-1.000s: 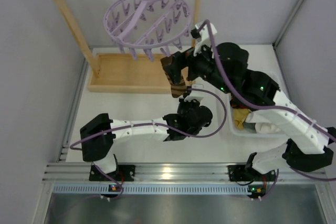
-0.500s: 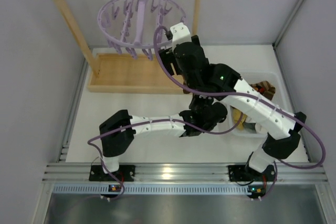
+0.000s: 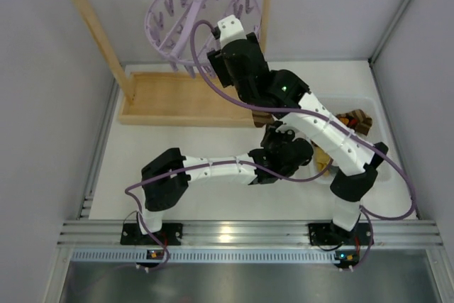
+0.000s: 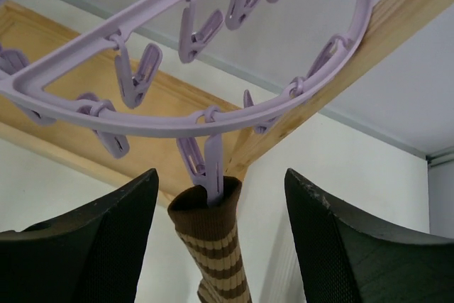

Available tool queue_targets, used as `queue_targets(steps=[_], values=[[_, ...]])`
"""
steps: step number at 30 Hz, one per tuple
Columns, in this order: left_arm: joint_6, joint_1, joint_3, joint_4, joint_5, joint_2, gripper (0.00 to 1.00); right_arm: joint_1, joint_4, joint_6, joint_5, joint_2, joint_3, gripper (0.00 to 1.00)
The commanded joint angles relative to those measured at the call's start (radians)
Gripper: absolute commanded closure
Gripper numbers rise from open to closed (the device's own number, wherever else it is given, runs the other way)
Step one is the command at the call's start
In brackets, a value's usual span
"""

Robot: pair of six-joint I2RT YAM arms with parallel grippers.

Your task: Remove the socks clipped to the hanger

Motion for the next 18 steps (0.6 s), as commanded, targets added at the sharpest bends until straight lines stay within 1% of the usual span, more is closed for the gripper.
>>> queue_targets(steps=[1,8,14,18], values=[[0.018,-0.012,0.041,0.012,0.01,0.004,1.0,0.005,-0.033,-0.029,0.01,0.02,0.028,0.31],[0.02,-0.014,0.042,0.012,0.011,0.002,1.0,0.007,-0.001,-0.072,0.056,0.054,0.018,0.32],[0.02,-0.018,0.044,0.012,0.01,-0.006,1.0,0.005,0.055,-0.139,0.141,0.099,0.014,0.33],[0.018,-0.021,0.038,0.012,0.01,-0.015,1.0,-0.015,0.067,-0.141,0.156,0.105,0.007,0.34]])
